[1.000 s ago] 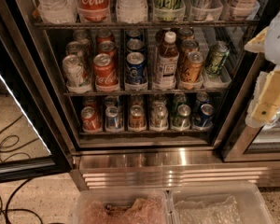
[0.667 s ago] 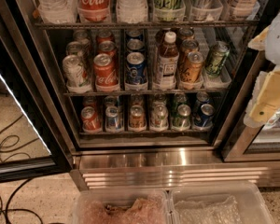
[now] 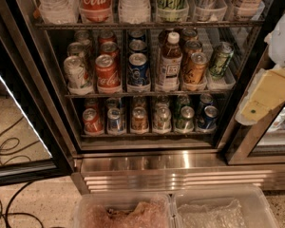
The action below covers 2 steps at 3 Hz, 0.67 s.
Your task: Pick green can from top shelf of fridge
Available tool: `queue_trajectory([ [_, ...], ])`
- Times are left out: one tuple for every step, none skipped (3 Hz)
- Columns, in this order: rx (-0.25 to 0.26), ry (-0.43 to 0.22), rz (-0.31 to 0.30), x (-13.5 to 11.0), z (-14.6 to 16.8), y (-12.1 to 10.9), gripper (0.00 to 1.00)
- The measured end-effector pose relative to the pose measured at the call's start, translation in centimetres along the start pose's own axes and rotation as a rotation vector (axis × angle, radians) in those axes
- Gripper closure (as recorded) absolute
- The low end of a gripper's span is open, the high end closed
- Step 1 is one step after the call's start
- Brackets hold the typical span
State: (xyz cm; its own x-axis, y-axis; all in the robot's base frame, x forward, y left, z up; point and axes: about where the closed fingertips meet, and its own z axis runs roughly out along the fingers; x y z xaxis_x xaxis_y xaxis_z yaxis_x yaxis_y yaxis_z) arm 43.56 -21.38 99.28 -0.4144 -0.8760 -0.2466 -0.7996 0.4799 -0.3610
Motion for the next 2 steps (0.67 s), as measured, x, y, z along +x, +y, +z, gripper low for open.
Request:
queue_trajectory([
  [0.089, 0.010, 0.098, 1.4, -0.7, -0.5, 0.00],
  [0.273, -0.003, 0.262, 3.4, -2.0, -1.6, 0.00],
])
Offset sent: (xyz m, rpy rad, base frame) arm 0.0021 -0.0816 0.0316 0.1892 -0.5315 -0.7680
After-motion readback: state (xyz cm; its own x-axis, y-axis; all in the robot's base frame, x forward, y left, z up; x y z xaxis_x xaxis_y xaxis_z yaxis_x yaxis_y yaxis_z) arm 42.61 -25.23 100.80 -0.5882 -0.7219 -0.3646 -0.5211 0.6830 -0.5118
